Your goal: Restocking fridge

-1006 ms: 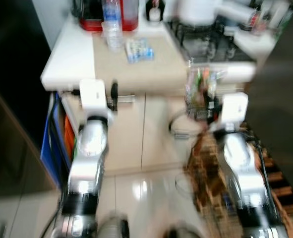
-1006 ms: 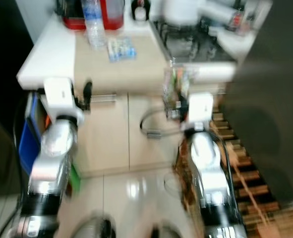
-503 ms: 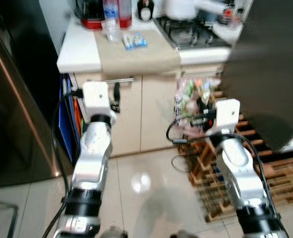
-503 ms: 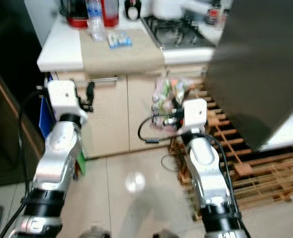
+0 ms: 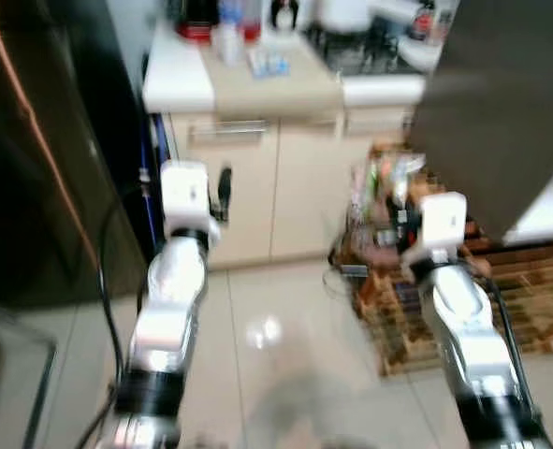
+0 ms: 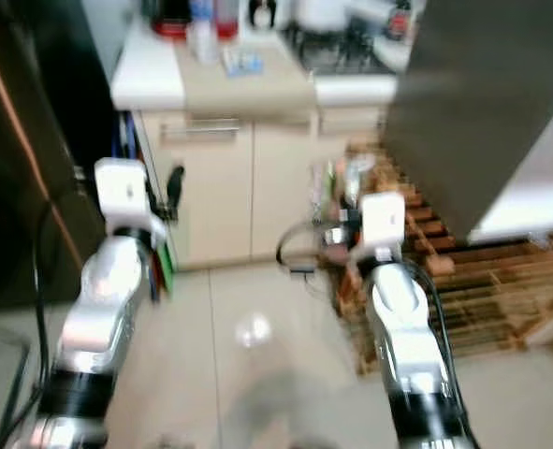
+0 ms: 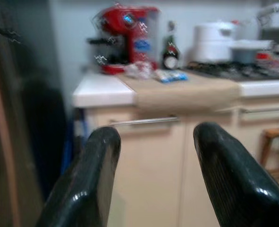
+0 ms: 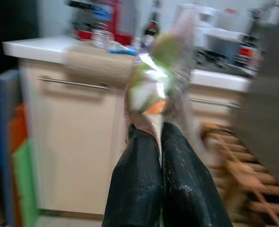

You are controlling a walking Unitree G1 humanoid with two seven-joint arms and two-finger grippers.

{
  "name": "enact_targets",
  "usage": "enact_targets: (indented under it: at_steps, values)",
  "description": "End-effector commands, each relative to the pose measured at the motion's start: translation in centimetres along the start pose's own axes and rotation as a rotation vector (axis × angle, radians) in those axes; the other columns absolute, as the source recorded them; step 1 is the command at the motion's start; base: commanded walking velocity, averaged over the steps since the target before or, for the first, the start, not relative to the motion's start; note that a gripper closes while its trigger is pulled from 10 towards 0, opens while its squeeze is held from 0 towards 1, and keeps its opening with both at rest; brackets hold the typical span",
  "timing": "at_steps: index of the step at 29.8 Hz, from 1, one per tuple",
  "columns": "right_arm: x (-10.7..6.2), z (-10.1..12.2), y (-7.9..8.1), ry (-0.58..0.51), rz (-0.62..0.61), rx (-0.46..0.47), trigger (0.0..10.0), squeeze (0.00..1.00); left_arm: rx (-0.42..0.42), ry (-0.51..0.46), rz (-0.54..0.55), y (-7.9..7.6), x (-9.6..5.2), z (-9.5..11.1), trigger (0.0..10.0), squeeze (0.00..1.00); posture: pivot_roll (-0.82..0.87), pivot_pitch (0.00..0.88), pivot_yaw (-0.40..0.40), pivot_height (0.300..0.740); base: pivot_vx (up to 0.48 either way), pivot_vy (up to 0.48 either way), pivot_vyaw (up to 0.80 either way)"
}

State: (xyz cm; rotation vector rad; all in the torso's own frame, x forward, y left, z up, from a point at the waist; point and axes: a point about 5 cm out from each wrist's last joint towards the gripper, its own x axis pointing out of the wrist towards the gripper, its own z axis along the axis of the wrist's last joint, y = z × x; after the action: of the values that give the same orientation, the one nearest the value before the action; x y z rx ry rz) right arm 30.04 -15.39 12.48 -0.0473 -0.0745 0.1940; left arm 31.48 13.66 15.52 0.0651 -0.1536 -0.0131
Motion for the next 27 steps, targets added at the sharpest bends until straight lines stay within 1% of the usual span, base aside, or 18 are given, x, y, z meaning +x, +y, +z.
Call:
enact_targets:
  at_steps: [1,7,10,12,19,21,23,27]
  values:
    - [0.2,1.2,-0.4,-0.049,-0.001,-0.022,0.0,0.00,-0.013,-0.023,-0.035,-0.9,0.2,0.5,10.0,0.00,-0.13,0.000,-0.010,0.740,0.000,-0.480,0.77]
    - [0.2,0.9,-0.4,-0.041,-0.005,-0.021,0.0,0.00,-0.016,-0.018,-0.055,-1.1,0.3,0.4,10.0,0.00,-0.13,0.000,-0.004,0.740,0.000,-0.480,0.77]
    - [0.2,0.9,-0.3,-0.037,-0.009,-0.028,0.0,0.00,-0.020,-0.012,-0.075,-1.5,0.5,0.3,10.0,0.00,-0.13,0.000,-0.004,0.740,0.000,-0.480,0.65]
    - [0.1,0.9,-0.3,-0.039,-0.013,-0.017,0.0,0.00,-0.024,-0.009,-0.081,-1.6,0.5,0.2,10.0,0.00,-0.13,0.000,-0.004,0.740,0.000,-0.480,0.00]
    - [-0.1,0.8,-0.6,-0.036,-0.015,-0.037,0.0,0.00,-0.033,-0.005,-0.113,-2.2,0.6,0.0,10.0,0.00,-0.14,0.000,-0.006,0.740,0.000,-0.475,0.00]
    - [-0.2,0.8,-0.6,-0.033,-0.018,-0.037,0.0,0.00,-0.048,-0.005,-0.134,-2.5,0.5,-0.1,10.0,0.00,-0.15,0.000,-0.005,0.740,0.000,-0.463,0.00]
    - [-0.3,0.7,-0.5,-0.033,-0.021,-0.035,0.0,0.00,-0.060,-0.009,-0.153,-2.8,0.4,-0.1,10.0,0.00,-0.15,0.001,-0.004,0.740,0.000,-0.461,0.00]
    - [-0.5,0.4,0.0,-0.029,-0.016,-0.028,0.0,0.00,-0.076,-0.012,-0.165,-2.7,0.0,-0.3,10.0,0.00,-0.14,0.000,-0.006,0.740,0.000,-0.461,0.00]
